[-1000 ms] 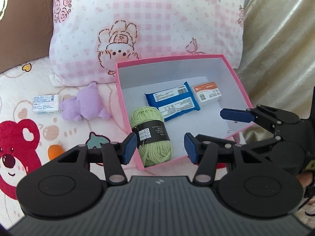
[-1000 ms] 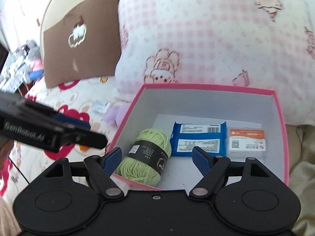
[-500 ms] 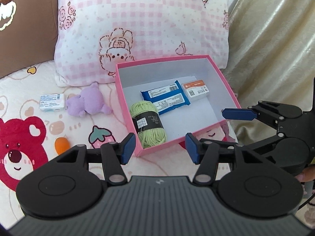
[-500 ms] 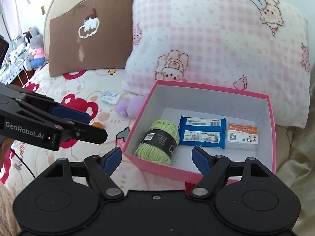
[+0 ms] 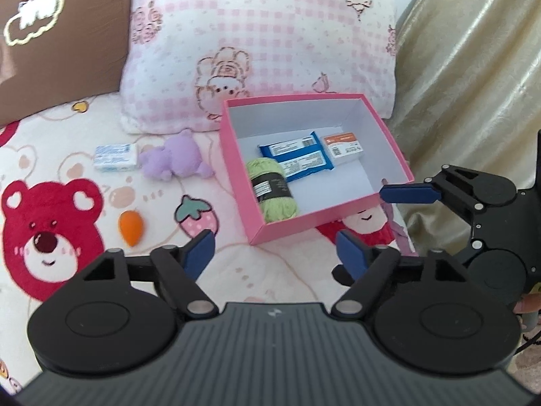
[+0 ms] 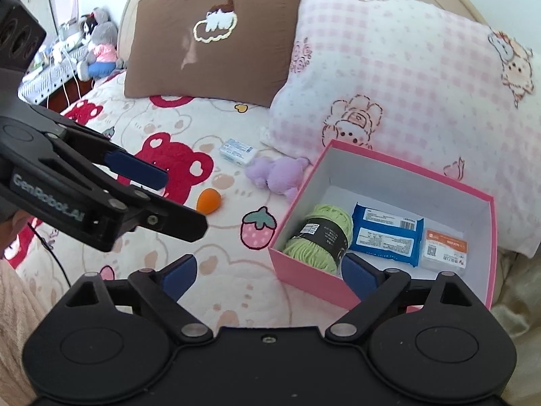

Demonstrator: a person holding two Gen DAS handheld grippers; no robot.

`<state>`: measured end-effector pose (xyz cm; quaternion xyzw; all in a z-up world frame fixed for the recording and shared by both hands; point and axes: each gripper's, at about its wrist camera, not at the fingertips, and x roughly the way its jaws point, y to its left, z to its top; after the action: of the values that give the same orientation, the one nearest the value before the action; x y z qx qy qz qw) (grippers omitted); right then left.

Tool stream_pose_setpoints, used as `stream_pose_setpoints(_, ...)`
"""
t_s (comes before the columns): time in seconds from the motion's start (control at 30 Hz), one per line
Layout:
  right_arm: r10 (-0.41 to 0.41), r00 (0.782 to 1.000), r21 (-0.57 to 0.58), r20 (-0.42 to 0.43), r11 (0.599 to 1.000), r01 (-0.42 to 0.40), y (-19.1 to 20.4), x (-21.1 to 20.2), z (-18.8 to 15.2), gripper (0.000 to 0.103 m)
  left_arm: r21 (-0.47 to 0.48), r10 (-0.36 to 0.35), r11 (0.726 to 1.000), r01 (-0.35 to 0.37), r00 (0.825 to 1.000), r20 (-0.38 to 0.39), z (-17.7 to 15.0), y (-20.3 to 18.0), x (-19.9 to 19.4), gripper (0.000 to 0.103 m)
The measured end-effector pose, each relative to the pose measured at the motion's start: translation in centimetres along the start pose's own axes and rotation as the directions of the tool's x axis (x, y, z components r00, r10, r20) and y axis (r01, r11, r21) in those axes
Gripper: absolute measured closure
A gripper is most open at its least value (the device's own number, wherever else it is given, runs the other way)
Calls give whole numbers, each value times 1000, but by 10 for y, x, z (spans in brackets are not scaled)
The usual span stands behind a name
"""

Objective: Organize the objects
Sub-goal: 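Withdraw the left tool up and away from the pink box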

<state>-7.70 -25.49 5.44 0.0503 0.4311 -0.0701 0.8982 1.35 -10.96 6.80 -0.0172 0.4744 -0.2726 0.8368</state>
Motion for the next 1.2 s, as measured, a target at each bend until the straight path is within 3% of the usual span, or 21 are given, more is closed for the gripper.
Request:
stream_pose_setpoints(0.43, 47, 999, -93, 3, 995, -47, 50, 1, 16, 9, -14, 62, 998, -62, 998, 19, -21, 32, -35, 8)
stream_pose_setpoints(0.6, 67, 994, -124, 83, 991, -56, 62, -6, 26, 9, -55, 107, 993, -104, 993, 40, -20, 55, -38, 8)
stream_pose_setpoints(0.73, 93, 992, -144, 83, 986, -80, 72, -1, 36, 10, -77, 91, 993, -89, 995, 27, -23, 72, -35, 8)
stream_pose_setpoints(0.83, 105, 991, -192, 84, 978, -87, 83, 7, 38, 10, -67, 123, 991, -119, 991, 60, -28, 82, -34, 8)
stream_pose_setpoints(1.0, 60, 989, -289, 135, 957, -18, 96, 18, 38, 9, -65, 138, 989, -132, 986, 97, -30, 102, -27, 8)
stream_pose_setpoints(1.1, 63, 985, -305, 163, 952, -10, 96, 26, 40, 9, -56, 114, 993, -108, 988, 107, -31, 109, -19, 8)
stream_pose_setpoints(1.2, 75, 984, -339, 164, 941, -16, 99, 35, 41, 9, -49, 152, 988, -148, 982, 112, -31, 111, -10, 8)
